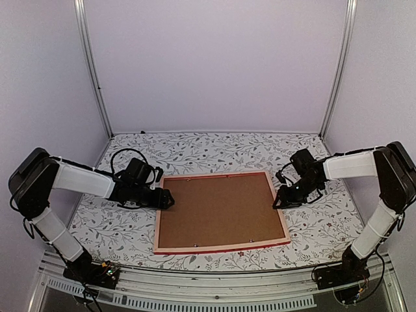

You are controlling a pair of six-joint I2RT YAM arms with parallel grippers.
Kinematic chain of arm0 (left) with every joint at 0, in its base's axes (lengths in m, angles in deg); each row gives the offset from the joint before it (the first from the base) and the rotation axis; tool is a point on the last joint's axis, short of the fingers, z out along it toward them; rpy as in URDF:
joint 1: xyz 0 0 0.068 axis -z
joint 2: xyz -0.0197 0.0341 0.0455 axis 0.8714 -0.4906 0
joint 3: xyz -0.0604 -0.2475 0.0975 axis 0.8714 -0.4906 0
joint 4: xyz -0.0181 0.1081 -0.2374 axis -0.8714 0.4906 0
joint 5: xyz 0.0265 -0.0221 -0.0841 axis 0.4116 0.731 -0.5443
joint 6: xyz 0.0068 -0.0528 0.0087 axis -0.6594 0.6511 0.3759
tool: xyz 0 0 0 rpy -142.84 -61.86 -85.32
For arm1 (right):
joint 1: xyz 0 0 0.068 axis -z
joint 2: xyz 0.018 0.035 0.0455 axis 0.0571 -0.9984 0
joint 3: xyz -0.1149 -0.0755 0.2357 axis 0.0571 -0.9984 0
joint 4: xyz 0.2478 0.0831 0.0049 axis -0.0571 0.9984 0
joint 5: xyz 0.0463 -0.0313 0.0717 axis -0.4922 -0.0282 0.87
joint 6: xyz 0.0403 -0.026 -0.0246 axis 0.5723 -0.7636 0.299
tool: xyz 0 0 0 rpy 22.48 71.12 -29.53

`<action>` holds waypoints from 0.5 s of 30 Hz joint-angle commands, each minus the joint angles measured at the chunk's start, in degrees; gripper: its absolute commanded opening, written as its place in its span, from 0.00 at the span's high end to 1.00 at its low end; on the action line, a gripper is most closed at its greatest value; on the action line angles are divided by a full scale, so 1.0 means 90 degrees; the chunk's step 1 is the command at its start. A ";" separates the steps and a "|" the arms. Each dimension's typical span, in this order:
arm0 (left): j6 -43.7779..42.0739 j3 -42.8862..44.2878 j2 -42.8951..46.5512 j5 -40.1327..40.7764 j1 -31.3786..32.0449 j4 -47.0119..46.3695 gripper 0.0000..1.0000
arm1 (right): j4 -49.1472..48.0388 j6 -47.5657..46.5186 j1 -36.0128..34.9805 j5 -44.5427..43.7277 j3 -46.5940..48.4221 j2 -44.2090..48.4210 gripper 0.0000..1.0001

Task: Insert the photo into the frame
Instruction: Press the fastener onto the backboard.

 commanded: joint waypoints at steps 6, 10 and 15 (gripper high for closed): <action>0.0031 -0.0115 -0.0119 -0.0039 0.0011 0.0267 0.23 | 0.0093 0.0130 -0.0011 -0.0181 0.0226 0.0090 0.66; 0.0016 -0.0094 -0.0150 -0.0048 0.0004 0.0269 0.23 | 0.0088 0.0149 -0.0014 -0.0258 0.0238 0.0059 0.70; 0.0010 -0.0057 -0.0173 -0.0068 0.0003 0.0267 0.23 | 0.0082 0.0204 -0.0013 -0.0322 0.0267 -0.0073 0.76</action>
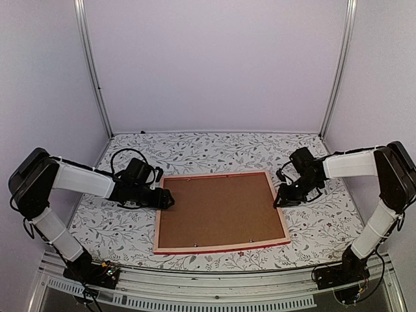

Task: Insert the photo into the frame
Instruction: Press the fastener onto the backboard.

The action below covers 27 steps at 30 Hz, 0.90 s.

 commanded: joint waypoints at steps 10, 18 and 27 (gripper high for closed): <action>-0.0007 0.0006 -0.0230 -0.0075 0.0003 0.0280 0.23 | 0.0227 -0.0128 -0.0176 -0.0929 0.0001 -0.0043 0.72; 0.0006 0.0007 -0.0224 -0.0085 0.0003 0.0280 0.23 | 0.0281 -0.0111 -0.0397 -0.1459 -0.0106 -0.0024 0.71; 0.0015 -0.0085 -0.0183 -0.0066 0.0005 0.0270 0.23 | 0.0317 0.0090 -0.0525 -0.1925 -0.0140 0.0048 0.74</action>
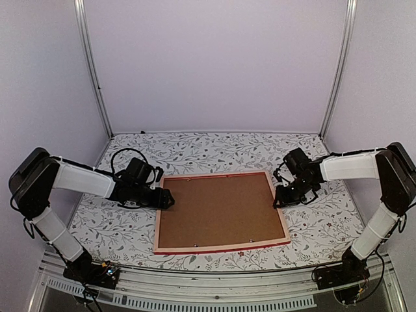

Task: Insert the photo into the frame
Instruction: Press the fastener onto the backboard.

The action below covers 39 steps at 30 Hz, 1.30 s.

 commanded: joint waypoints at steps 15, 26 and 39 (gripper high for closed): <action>0.0048 -0.0170 -0.0095 -0.0060 0.0004 0.0251 0.24 | -0.0292 0.0167 -0.0066 -0.0047 -0.0158 0.0299 0.79; 0.0046 -0.0195 -0.0064 -0.0059 0.0008 0.0244 0.24 | -0.0447 0.0238 -0.0065 0.0249 -0.0179 0.0355 0.70; 0.0045 -0.0178 -0.0094 -0.0077 0.0004 0.0238 0.24 | -0.0301 0.0140 -0.0158 -0.0209 -0.0325 0.0208 0.66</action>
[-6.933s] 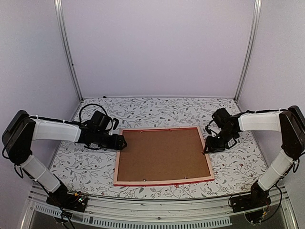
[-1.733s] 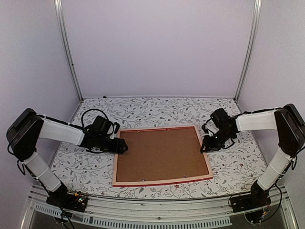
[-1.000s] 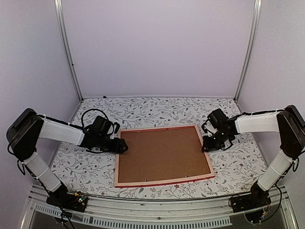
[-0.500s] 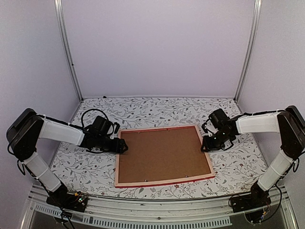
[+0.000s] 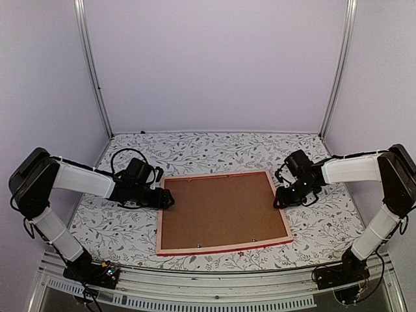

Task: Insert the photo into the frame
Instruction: Press the fastener onto the backboard.

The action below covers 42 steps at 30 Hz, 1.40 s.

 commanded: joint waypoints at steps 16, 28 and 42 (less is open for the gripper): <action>0.0020 -0.0062 -0.0157 -0.0118 0.0005 0.0307 0.24 | -0.0025 -0.0077 -0.0109 -0.0266 -0.0040 -0.0084 0.81; 0.0010 -0.0128 -0.0116 -0.0084 0.0004 0.0292 0.24 | -0.0162 0.0024 -0.0109 0.0050 0.0051 0.0074 0.60; 0.0017 -0.0197 0.0207 0.0229 0.0004 0.0466 0.19 | -0.0116 0.0202 -0.0046 -0.0128 0.0167 0.0113 0.54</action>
